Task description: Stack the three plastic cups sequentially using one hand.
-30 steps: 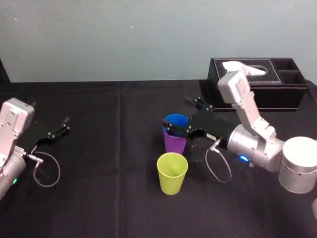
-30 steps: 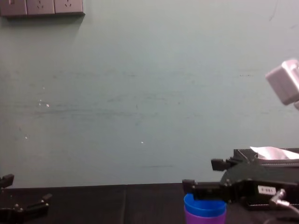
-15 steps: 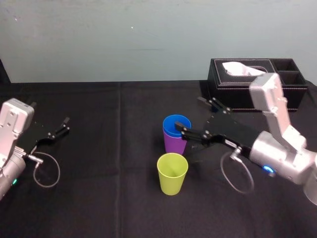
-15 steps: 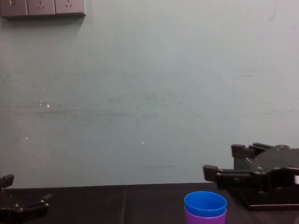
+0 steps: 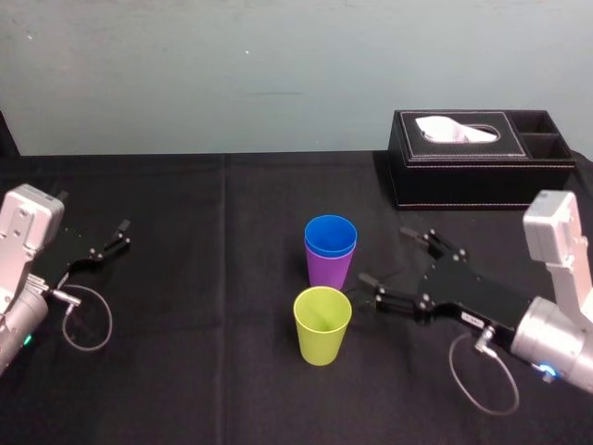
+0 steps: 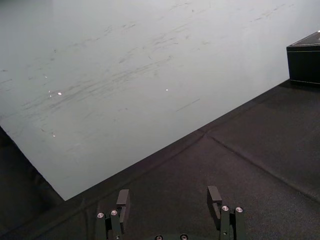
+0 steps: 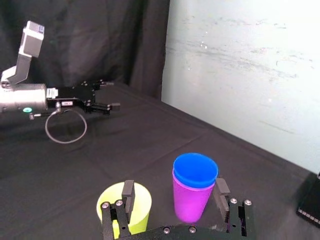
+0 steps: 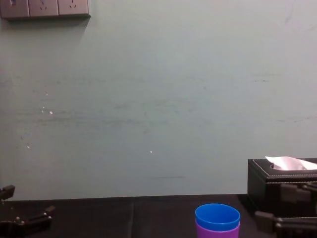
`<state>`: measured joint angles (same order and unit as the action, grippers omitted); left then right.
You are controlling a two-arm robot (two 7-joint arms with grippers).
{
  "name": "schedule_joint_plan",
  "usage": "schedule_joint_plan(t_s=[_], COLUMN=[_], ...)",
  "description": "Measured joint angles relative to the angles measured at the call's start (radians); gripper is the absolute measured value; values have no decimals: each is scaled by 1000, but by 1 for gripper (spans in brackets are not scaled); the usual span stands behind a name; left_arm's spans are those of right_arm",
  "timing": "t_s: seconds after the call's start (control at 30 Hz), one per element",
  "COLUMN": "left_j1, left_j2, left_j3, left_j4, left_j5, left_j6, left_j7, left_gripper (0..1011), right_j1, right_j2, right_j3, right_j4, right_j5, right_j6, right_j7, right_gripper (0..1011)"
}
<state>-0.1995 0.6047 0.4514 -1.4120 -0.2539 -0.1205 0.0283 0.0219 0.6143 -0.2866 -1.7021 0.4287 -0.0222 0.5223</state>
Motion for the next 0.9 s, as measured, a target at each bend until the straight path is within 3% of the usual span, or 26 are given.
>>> schedule_joint_plan(t_s=[0.53,0.9], left_j1=[0,0], left_j2=[0,0], left_j3=[0,0], left_j4=[0,0], left_j5=[0,0], left_j6=[0,0], left_j7=[0,0], left_gripper=[1010,1010], right_j1=[-61,-54], right_j2=[37,28], right_j3=[-10,-44], right_j4=[22,56], right_j5=[26,-15], right_j6=[-41,-54], right_j7=[38,38], right_gripper=[1003,1003])
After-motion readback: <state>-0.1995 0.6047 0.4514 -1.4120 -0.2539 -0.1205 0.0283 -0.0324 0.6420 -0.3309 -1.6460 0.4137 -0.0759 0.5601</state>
